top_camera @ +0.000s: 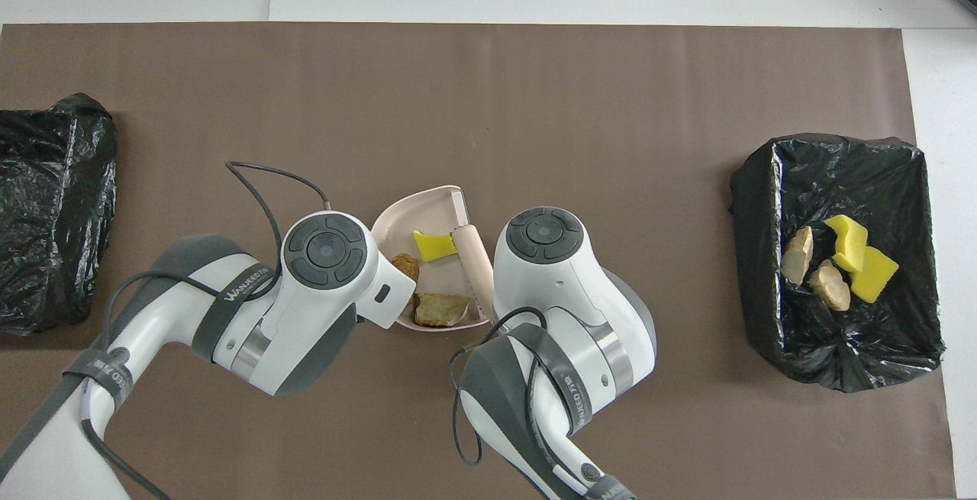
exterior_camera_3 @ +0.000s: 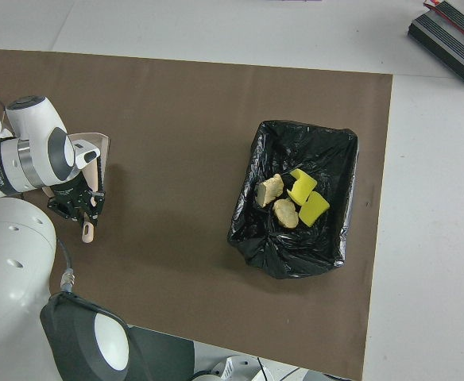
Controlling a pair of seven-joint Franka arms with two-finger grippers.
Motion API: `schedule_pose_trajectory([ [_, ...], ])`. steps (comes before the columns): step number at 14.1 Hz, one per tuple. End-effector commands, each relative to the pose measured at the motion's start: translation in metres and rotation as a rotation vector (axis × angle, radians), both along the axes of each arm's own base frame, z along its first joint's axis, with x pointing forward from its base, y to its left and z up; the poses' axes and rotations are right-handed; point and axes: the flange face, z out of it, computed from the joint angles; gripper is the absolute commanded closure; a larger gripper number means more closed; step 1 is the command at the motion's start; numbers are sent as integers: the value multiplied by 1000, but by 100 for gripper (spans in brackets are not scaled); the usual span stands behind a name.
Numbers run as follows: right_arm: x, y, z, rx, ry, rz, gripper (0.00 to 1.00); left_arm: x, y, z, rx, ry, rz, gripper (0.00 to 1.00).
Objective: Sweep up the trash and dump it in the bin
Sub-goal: 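Carry the dustpan with the left gripper while the right gripper drops the brush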
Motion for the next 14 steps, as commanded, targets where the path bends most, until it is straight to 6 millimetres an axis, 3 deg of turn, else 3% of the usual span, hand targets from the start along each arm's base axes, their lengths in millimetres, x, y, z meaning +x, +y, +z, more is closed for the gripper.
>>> schedule_pose_trajectory([
  [1, -11, -17, 49, -41, 3, -151, 100, 8, 22, 13, -5, -12, -62, 100],
  [3, -29, -21, 74, -103, 22, -228, 100, 21, 68, 39, -9, -19, -47, 100],
  [5, -62, -12, 69, -106, 72, -291, 100, 31, 121, 72, -38, -15, -60, 100],
  [7, -104, 9, 63, -28, 70, -326, 100, 44, 201, 100, -39, -9, -35, 100],
  [8, -114, 13, 58, -32, 70, -313, 100, 50, 245, 117, -54, 0, -14, 100],
  [9, -119, 19, 51, -40, 77, -312, 100, 55, 279, 135, -61, 3, -15, 100],
  [11, -147, 51, 29, -63, 72, -270, 100, 56, 354, 162, -58, 2, -21, 100],
  [13, -167, 49, -10, -94, 66, -267, 100, 54, 428, 175, -46, -17, -58, 100],
  [14, -167, 52, -21, -84, 38, -298, 100, 59, 459, 182, -30, -32, -118, 100],
])
